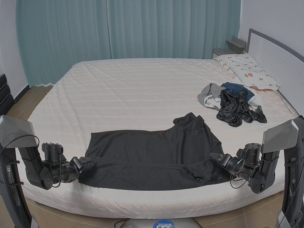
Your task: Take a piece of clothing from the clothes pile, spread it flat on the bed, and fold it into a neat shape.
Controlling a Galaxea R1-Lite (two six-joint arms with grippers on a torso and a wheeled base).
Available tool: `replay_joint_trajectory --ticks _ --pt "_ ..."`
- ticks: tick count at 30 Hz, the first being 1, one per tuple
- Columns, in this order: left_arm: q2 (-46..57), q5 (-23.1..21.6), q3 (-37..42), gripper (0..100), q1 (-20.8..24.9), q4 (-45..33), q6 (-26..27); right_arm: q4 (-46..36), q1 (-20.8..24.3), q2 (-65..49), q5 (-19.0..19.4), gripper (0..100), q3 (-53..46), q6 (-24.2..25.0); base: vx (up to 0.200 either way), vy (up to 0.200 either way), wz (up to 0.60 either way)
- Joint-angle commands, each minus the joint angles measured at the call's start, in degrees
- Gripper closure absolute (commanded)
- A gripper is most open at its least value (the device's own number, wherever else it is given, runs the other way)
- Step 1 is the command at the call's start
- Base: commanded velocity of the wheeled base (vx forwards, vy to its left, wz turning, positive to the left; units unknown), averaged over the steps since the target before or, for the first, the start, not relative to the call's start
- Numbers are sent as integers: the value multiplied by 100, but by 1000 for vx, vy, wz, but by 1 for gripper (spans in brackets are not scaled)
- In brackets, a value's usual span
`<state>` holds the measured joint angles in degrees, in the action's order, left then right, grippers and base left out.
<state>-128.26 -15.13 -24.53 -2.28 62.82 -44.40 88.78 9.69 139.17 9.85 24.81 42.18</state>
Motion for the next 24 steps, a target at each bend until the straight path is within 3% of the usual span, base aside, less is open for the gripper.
replay_joint_trajectory --ticks 1,24 --pt "-6 1 1 0 -1 2 -7 34 -81 146 -1 100 42 1 0 0 0" --pt "-15 1 -26 0 8 2 -7 69 -371 225 17 100 156 10 0 0 0"
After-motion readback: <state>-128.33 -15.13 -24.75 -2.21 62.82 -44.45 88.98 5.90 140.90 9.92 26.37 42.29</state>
